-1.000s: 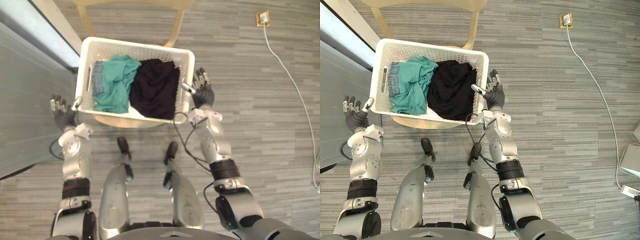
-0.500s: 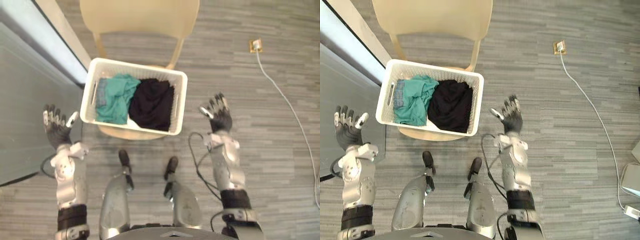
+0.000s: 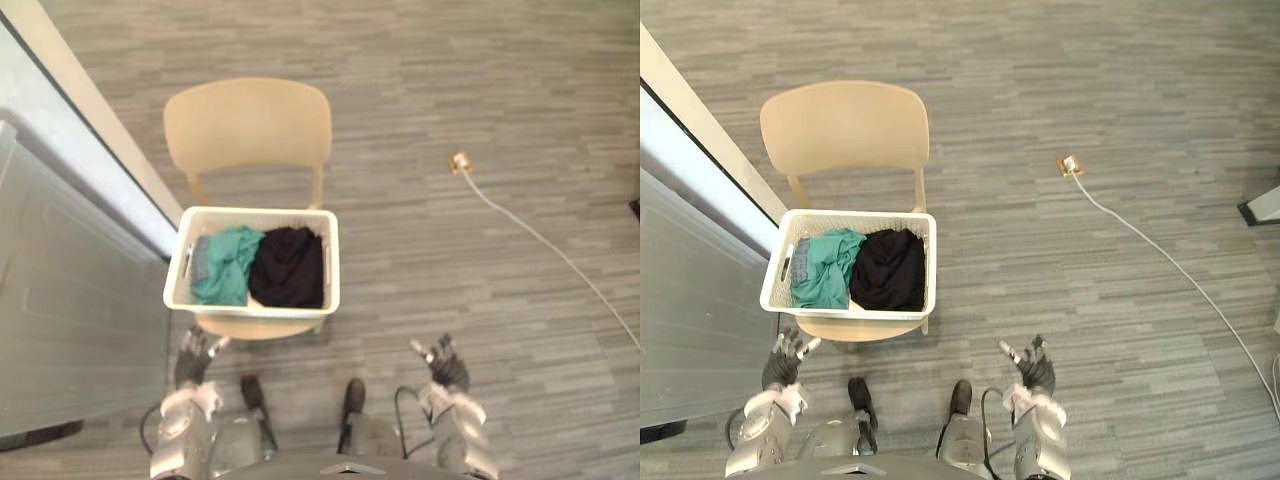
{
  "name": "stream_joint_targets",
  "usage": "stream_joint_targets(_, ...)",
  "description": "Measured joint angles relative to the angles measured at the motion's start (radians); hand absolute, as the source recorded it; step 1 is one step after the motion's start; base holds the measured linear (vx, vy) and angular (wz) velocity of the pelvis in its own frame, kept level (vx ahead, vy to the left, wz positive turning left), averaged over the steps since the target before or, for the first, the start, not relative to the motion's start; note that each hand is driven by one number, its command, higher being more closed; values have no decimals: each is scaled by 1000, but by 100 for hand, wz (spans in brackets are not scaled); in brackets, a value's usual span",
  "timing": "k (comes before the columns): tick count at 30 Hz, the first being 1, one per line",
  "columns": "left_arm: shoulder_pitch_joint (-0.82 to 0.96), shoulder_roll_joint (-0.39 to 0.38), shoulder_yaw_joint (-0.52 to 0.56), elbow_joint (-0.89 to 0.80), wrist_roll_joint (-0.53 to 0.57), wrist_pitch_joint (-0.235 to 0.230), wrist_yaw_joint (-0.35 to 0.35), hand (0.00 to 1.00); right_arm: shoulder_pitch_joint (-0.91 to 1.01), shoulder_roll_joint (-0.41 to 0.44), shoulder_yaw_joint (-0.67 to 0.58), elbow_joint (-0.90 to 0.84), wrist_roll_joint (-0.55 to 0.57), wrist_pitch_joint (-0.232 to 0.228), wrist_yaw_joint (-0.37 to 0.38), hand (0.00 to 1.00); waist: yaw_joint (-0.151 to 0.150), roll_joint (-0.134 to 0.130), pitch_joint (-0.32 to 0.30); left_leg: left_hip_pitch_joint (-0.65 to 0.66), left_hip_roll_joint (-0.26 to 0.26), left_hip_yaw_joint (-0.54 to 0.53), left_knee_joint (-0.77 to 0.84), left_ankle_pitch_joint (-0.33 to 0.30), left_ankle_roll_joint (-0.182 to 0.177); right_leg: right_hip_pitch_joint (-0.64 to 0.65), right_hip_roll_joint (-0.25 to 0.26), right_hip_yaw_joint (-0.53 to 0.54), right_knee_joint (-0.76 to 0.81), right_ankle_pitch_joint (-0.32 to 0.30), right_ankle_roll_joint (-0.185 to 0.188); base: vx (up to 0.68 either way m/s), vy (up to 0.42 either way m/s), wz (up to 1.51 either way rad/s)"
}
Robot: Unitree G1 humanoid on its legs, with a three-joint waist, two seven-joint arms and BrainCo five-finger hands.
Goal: Pick up the laundry basket with both hands and put the clothes into the washing machine.
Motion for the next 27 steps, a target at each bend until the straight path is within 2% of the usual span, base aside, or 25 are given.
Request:
stream_joint_targets(3,-19,11,4,194,57,10,7,0,-30,0,-66,256,1,26,-4,0,6,6,-34,53,-6,6,-48,13,-11,30,2,12,-11,-2,1,18,3,-11)
stream_joint_targets(8,-41,24,10,291,107,16,13,0,-36,0,-145,400,-5,60,-42,0,6,3,-56,82,-13,6,-54,9,-13,63,1,14,-20,-10,4,0,0,0)
stream_joint_targets(9,-60,40,15,369,128,17,50,0,-121,3,-155,465,-39,64,-67,0,21,-21,-91,126,-25,17,-56,-19,-20,110,-2,19,-46,-22,13,0,0,0)
stream_joint_targets(14,-60,40,21,371,128,17,50,0,-118,3,-161,467,-39,64,-67,0,19,-21,-91,128,-25,20,-56,-21,-21,110,-2,22,-47,-25,9,0,0,-1)
stream_joint_targets(22,-71,43,138,441,137,38,44,0,-79,-2,-269,497,-28,64,-65,0,21,-19,-91,160,-24,30,-55,-36,-27,155,2,21,-65,-30,10,11,-12,-1)
stream_joint_targets(25,-82,30,187,426,108,33,43,0,-70,-4,-260,496,-24,65,-63,0,21,-15,-85,98,-27,-49,-49,-7,-18,132,-5,-55,-9,-57,13,-28,-20,83)
stream_joint_targets(27,-108,-3,206,356,71,24,44,0,-69,0,-204,407,-18,63,-63,0,40,-3,-76,-23,-42,-166,-48,75,-20,26,-48,-195,168,-147,2,-87,-21,187)
